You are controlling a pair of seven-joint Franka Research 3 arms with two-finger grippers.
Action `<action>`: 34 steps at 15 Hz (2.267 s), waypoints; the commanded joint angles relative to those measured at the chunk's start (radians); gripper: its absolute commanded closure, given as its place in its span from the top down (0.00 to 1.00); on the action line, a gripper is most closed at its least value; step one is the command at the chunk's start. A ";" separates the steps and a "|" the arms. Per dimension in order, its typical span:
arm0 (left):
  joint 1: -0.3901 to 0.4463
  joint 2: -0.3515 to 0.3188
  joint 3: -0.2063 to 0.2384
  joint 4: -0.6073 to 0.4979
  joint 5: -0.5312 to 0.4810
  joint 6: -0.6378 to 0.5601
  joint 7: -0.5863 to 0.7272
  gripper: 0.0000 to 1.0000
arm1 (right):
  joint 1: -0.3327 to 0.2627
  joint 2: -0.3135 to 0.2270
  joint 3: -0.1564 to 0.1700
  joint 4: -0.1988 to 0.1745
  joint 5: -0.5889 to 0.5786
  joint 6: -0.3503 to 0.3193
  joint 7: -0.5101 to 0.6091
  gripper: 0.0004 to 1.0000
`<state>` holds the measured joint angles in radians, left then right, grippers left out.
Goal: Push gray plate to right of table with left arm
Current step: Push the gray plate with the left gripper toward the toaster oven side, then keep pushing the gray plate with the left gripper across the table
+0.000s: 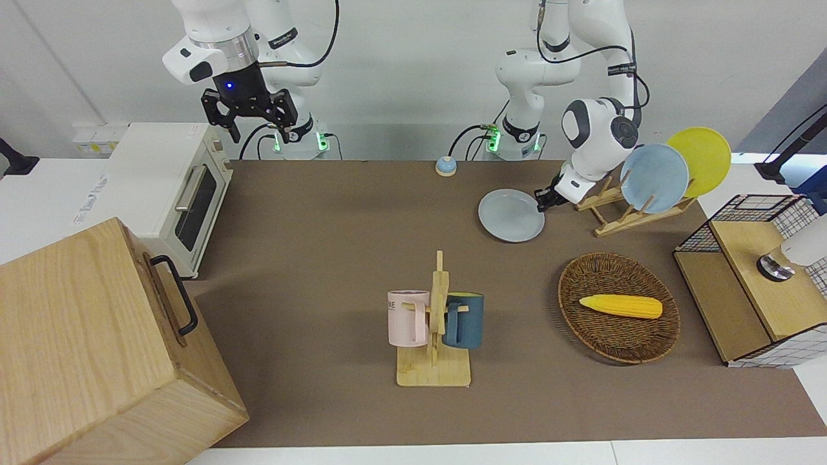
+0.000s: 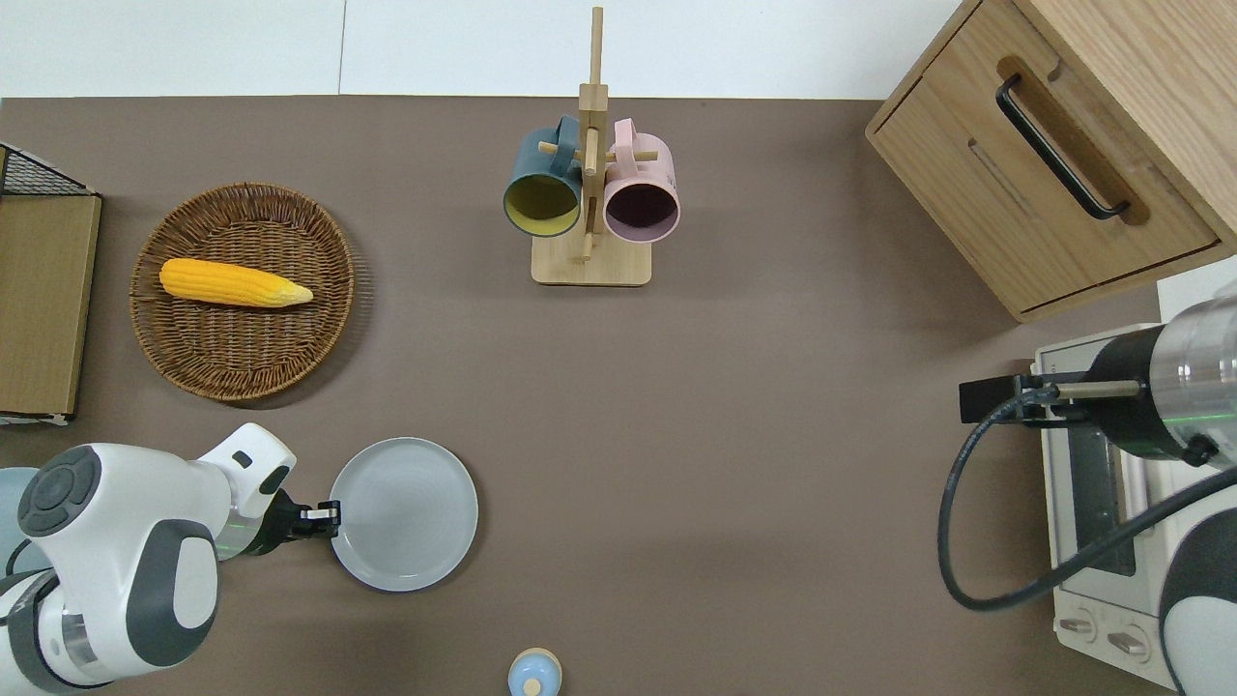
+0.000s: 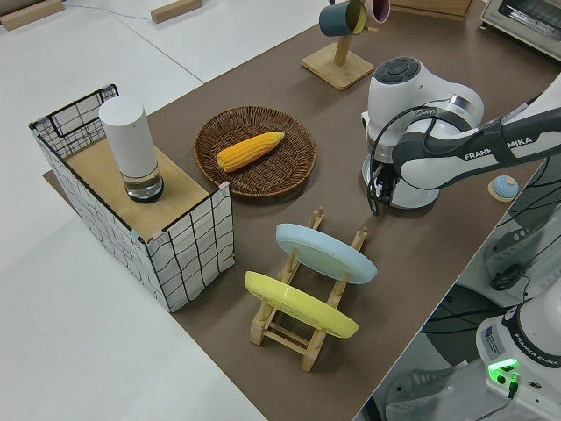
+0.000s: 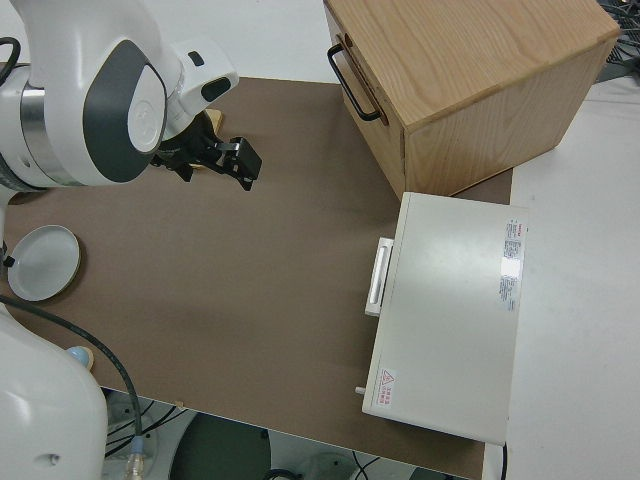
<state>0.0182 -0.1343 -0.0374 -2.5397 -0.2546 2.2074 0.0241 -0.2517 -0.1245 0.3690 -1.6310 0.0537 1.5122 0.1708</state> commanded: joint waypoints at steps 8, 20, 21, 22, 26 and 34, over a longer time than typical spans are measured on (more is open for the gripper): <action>-0.026 -0.002 -0.254 -0.045 -0.147 0.142 -0.235 0.00 | -0.024 -0.027 0.014 -0.027 0.021 0.000 0.012 1.00; -0.153 0.068 -0.415 -0.041 -0.290 0.336 -0.434 0.00 | -0.024 -0.027 0.014 -0.027 0.021 0.000 0.010 1.00; -0.181 0.090 -0.414 -0.037 -0.299 0.369 -0.452 0.00 | -0.026 -0.027 0.014 -0.027 0.021 0.000 0.010 1.00; -0.217 0.113 -0.408 -0.033 -0.299 0.403 -0.470 0.00 | -0.024 -0.027 0.014 -0.027 0.021 0.000 0.010 1.00; -0.339 0.182 -0.360 -0.002 -0.301 0.483 -0.523 0.00 | -0.024 -0.027 0.014 -0.027 0.021 0.000 0.010 1.00; -0.471 0.214 -0.283 0.062 -0.322 0.483 -0.587 0.00 | -0.024 -0.027 0.014 -0.027 0.021 0.000 0.010 1.00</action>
<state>-0.3841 -0.0336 -0.3276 -2.5230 -0.5509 2.6424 -0.5069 -0.2517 -0.1245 0.3690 -1.6310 0.0537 1.5122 0.1708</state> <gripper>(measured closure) 0.978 0.004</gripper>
